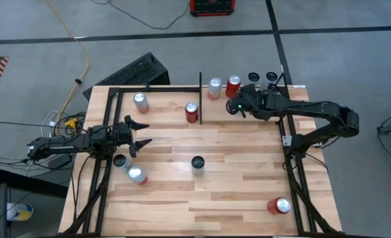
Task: Place canned beverage on shelf
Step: Put the black pink soda can on the shelf
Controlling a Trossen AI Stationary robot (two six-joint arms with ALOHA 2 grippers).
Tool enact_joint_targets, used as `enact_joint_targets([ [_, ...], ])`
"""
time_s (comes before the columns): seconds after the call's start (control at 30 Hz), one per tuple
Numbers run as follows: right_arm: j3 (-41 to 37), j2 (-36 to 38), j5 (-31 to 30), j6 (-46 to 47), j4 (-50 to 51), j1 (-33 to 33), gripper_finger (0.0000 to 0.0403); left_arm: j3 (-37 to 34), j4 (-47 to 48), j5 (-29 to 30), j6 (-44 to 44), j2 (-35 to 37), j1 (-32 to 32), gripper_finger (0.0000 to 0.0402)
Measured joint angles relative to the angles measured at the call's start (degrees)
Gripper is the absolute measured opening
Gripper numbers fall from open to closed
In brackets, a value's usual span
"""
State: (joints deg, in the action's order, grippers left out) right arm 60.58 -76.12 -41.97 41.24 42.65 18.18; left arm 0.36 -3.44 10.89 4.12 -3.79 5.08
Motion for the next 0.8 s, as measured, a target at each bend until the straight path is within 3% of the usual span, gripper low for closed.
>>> enact_joint_targets([
  [0.4, 0.0, 1.0, 5.6, -14.0, -2.5, 1.0, 0.0273, 0.0, 0.0, 0.0, 0.0, 0.0, 0.0, 0.0327],
  [0.8, -0.2, 7.4, 19.7, -32.3, -2.4, 7.3, 0.0272, 0.0, 0.0, 0.0, 0.0, 0.0, 0.0, 0.0327],
])
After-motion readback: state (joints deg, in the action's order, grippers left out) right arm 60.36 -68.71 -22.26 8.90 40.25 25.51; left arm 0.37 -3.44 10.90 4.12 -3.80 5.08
